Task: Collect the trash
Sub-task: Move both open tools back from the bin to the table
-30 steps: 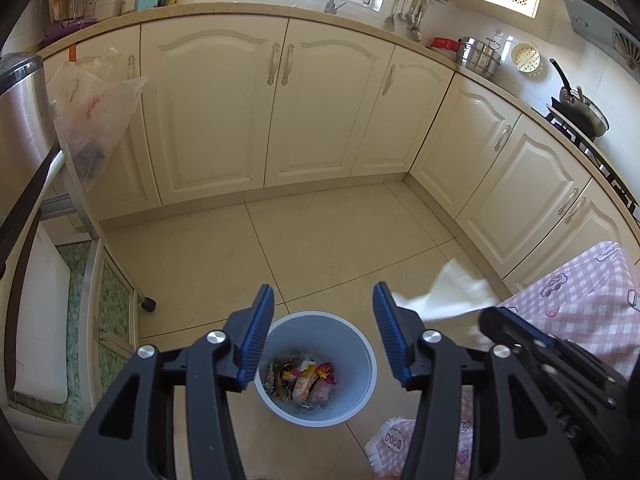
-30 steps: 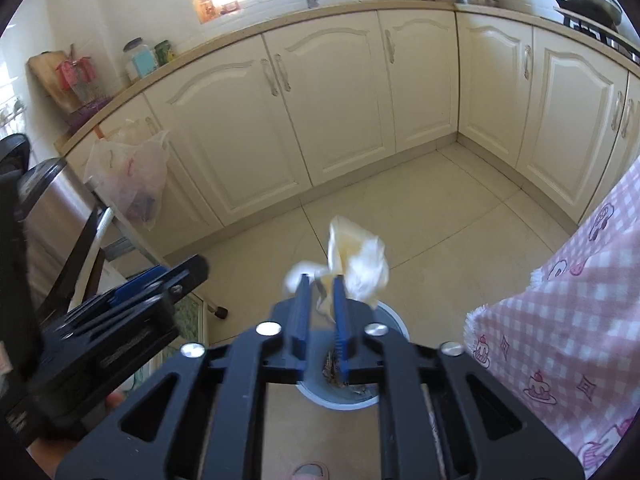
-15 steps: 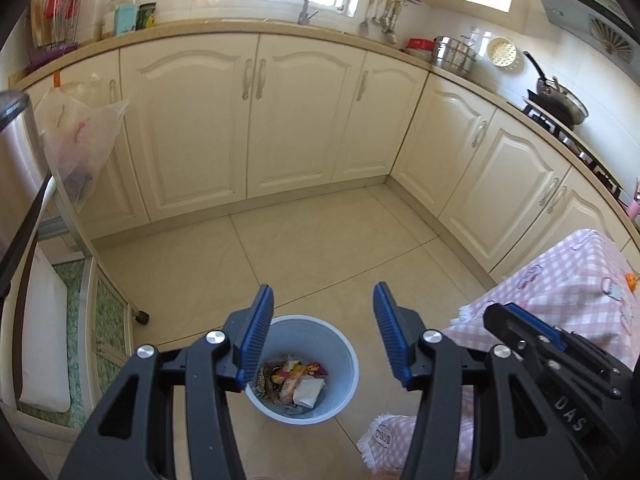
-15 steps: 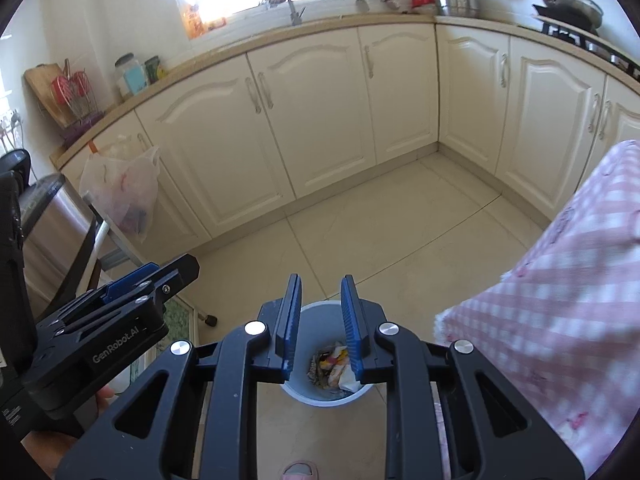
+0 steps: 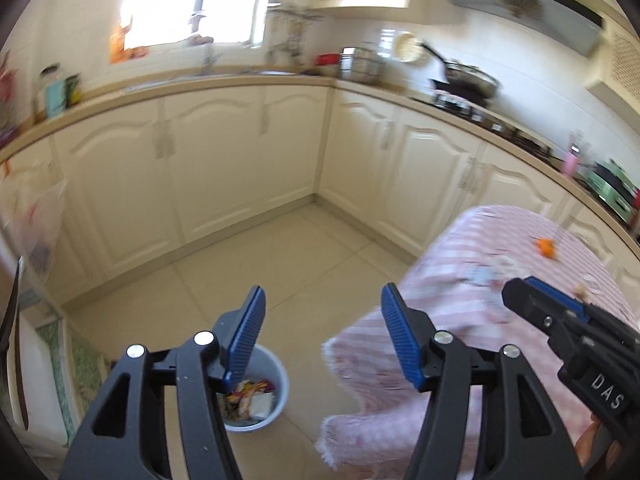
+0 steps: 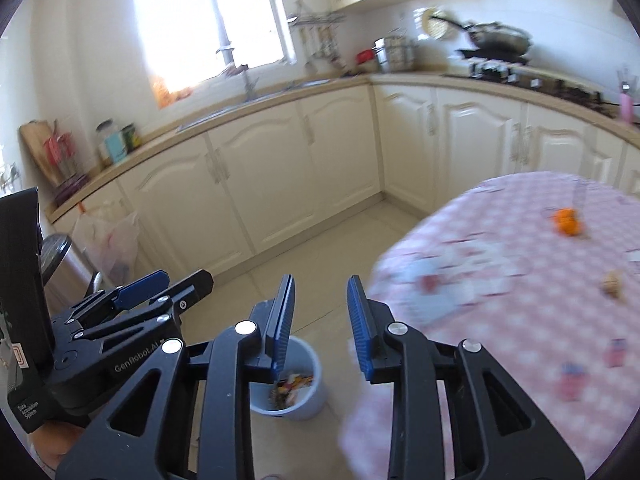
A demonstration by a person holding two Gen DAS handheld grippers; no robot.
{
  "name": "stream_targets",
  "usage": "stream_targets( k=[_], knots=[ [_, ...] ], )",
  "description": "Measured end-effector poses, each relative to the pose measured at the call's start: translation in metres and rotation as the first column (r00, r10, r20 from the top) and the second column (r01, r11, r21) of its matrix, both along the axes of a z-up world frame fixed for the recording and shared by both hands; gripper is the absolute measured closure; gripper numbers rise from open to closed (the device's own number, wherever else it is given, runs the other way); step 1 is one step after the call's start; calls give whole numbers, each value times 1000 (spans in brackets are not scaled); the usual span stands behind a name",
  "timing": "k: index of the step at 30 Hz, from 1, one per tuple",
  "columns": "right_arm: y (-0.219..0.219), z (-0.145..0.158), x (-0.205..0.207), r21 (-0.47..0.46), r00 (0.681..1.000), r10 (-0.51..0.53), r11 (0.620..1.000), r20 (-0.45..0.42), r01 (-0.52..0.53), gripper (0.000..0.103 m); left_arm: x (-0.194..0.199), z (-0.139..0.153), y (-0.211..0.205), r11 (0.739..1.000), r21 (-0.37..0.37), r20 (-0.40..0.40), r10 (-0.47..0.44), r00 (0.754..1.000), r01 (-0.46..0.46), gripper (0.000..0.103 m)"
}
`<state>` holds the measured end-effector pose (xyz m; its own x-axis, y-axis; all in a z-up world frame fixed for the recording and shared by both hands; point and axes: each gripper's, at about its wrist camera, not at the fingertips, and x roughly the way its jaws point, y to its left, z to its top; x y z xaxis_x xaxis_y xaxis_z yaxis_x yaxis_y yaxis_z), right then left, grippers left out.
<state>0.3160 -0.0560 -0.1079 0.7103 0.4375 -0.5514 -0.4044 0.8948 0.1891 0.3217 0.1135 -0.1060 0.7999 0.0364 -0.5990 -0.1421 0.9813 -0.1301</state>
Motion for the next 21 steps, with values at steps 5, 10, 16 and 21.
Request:
stream_targets(
  k=[5,10,16,21],
  knots=[
    [-70,16,-8,0,994,-106,994,33,106,73,9,15,-72,994,24,2,-107,994,107,41],
    [-142,14,-6,-28,977,-210,977,32,211,73,23,16,-136,977,53,-27,-208,978,209,41],
    [-194,-3,23,-107,963,-266,959,-30,262,70,45,9,-190,958,57,-64,-277,959,281,41],
    [-203,-21,55,-165,961,-261,956,-91,244,67,71,2,-217,946,61,-98,-311,945,318,41]
  ],
)
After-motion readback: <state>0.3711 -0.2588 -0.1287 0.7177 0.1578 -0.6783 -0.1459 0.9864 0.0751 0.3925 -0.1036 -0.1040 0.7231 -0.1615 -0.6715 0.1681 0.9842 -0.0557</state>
